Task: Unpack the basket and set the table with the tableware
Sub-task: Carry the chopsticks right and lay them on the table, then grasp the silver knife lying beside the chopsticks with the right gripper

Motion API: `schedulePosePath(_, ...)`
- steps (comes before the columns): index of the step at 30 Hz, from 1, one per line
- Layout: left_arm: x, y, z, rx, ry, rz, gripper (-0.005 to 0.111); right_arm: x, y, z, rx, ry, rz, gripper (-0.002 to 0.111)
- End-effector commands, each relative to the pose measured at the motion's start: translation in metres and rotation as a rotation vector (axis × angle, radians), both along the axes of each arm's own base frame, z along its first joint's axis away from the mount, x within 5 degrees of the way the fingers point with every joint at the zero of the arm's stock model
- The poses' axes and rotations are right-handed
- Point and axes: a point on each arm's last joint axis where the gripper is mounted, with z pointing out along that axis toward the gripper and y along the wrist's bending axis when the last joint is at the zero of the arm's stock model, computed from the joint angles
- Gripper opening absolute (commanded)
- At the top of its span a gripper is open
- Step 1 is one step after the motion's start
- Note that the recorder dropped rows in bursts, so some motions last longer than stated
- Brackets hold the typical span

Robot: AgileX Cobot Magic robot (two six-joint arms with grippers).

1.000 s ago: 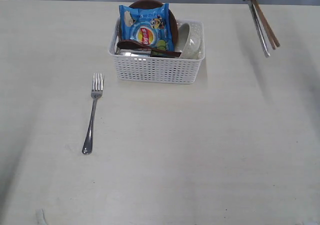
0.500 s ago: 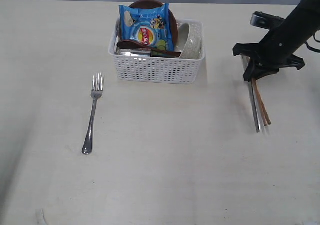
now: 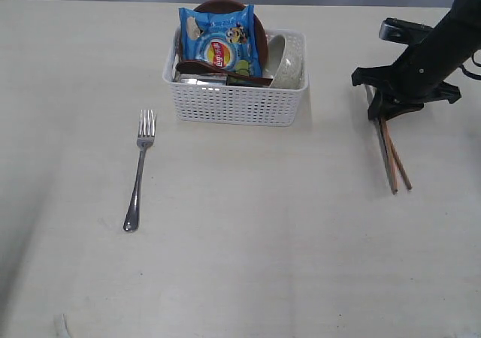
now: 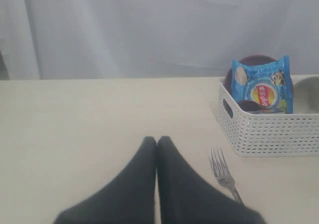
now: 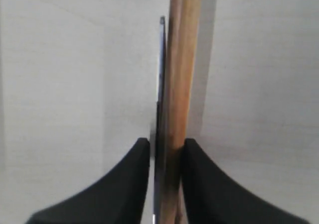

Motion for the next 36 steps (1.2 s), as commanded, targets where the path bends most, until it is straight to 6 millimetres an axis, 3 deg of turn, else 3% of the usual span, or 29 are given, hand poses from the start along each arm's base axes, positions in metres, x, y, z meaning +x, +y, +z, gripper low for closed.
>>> schedulePosePath(1, 0.0, 0.0, 0.0, -0.01, -0.01, -0.002, 0.0, 0.0, -0.003, 0.003, -0.007, -0.007, -0.008, 0.044)
schedulePosePath(5, 0.0, 0.0, 0.0, -0.01, -0.01, -0.002, 0.0, -0.001, -0.003, 0.009, -0.005, -0.014, -0.006, 0.041)
schedulePosePath(13, 0.0, 0.0, 0.0, -0.01, -0.01, -0.002, 0.0, -0.002, -0.002, 0.059, 0.001, -0.129, 0.0, 0.041)
schedulePosePath(16, 0.0, 0.0, 0.0, -0.01, -0.01, -0.002, 0.0, -0.009, 0.003, 0.068, 0.036, -0.088, 0.01, 0.041)
schedulePosePath(24, 0.0, 0.0, 0.0, -0.01, -0.01, -0.002, 0.0, -0.029, 0.033, 0.05, 0.014, 0.033, 0.101, 0.041)
schedulePosePath(36, 0.0, 0.0, 0.0, -0.01, -0.01, -0.002, 0.0, -0.036, 0.037, 0.029, -0.077, 0.074, 0.098, 0.041)
